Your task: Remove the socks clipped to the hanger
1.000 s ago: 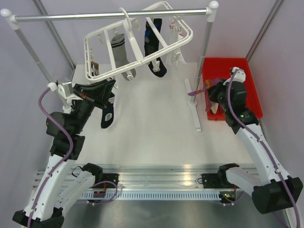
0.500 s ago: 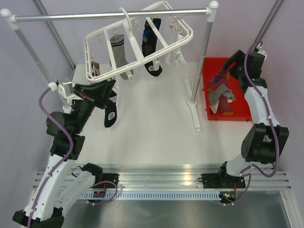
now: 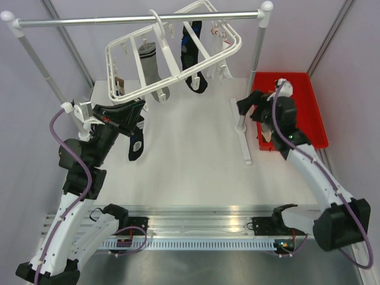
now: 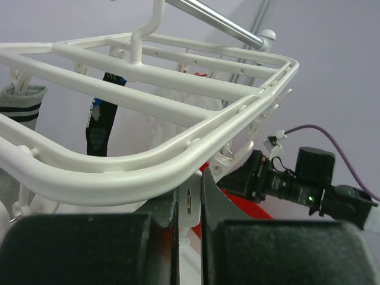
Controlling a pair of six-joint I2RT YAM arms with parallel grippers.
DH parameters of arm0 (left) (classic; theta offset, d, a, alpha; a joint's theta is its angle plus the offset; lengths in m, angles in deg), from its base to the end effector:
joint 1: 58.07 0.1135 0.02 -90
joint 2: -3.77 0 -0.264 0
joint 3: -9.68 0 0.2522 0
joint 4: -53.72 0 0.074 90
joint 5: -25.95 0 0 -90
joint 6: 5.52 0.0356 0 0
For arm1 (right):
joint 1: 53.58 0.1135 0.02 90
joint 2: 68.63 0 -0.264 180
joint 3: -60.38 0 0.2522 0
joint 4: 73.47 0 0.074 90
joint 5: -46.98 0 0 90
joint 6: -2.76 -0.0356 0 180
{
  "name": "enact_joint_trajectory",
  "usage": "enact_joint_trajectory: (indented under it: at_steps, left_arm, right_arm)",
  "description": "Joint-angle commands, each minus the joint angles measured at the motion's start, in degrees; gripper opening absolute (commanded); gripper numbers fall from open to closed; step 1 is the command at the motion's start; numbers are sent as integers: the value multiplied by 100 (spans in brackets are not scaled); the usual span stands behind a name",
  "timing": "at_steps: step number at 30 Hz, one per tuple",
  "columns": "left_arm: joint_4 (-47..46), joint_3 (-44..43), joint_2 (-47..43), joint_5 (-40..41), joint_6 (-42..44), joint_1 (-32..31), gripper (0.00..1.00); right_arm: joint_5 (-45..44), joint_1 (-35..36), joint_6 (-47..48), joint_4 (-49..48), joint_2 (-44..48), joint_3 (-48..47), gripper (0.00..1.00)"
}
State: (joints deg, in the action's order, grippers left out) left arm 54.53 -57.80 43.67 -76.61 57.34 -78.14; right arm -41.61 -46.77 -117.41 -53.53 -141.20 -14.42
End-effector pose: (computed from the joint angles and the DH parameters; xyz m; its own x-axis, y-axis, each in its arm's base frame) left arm 0.1271 -0.0547 0.4486 0.1405 -0.5254 -0.8392 0.6533 0.6861 -0.3201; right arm 0.2951 0.0361 0.3419 -0.3324 0.4663 -0.8198 0.0292 0.8739 0.4852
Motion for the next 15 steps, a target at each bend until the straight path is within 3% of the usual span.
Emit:
enact_joint_trajectory:
  at_steps: [1, 4, 7, 10, 12, 15]
  left_arm:
    - [29, -148, 44, -89, -134, -14, 2]
    - [56, -166, 70, -89, -134, -14, 2]
    - [47, -175, 123, -98, -186, -14, 2]
    - [47, -201, 176, -80, -196, -14, 2]
    - [47, -218, 185, -89, -196, -23, 2]
    - [64, -262, 220, -107, -196, -23, 2]
  right_arm:
    - [-561, 1100, -23, -1265, 962, 1150, 98]
    - [-1350, 2515, 28, -2074, 878, 1594, 98]
    - [-2194, 4138, 423, -2393, -32, 1080, 98]
    - [-2750, 4819, 968, -2743, -1148, 367, 98]
    - [-2638, 5067, 1040, -3277, -1652, -89, 98]
    - [-2523, 5242, 1293, -3264, -2593, -828, 98]
